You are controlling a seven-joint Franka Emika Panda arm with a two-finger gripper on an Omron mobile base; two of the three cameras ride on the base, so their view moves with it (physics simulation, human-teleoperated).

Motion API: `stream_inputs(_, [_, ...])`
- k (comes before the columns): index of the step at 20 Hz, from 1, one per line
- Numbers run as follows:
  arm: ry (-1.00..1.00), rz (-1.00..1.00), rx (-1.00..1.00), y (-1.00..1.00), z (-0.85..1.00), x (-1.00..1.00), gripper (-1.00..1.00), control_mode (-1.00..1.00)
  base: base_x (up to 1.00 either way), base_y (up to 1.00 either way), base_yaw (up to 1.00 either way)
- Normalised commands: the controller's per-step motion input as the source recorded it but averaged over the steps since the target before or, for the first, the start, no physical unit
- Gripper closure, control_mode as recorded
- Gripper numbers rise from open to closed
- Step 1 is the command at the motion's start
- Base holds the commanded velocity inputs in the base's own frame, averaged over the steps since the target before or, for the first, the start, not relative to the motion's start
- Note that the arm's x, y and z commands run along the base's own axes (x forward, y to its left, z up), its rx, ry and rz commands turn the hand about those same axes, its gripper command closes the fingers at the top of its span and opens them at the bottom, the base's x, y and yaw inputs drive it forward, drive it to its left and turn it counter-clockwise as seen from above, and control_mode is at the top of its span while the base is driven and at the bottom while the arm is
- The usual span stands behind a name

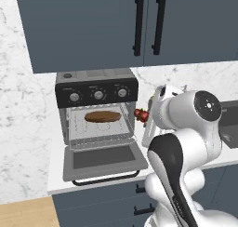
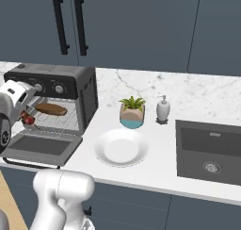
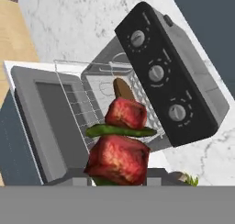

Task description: Pick up the kebab skewer and baguette bread, and place them inside the toaster oven. Close the toaster oven door and start by setting the timer.

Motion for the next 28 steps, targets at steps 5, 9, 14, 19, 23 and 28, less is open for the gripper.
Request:
stream_inputs(5, [-0.09,0.24,-0.01,0.70,-0.07,0.00,1.00,-1.00,0.00,0.00,0.00])
stream_inputs(9, [0.00,0.22,0.00,0.30,-0.22,0.10,1.00,-1.00,0.00,0.00,0.00])
stream_inputs(14, [-0.05,0.05,-0.11,0.25,-0.14,0.05,1.00,-1.00,0.00,0.00,0.00])
stream_inputs(19, [-0.08,-0.06,-0.26,0.14,-0.04,0.07,1.00,-1.00,0.00,0.00,0.00])
stream_inputs(23, [-0.01,-0.15,-0.26,0.02,0.00,0.21,1.00,-1.00,0.00,0.00,0.00])
stream_inputs(28, [-0.13,-0.09,-0.15,-0.18,-0.01,0.12,1.00,-1.00,0.00,0.00,0.00])
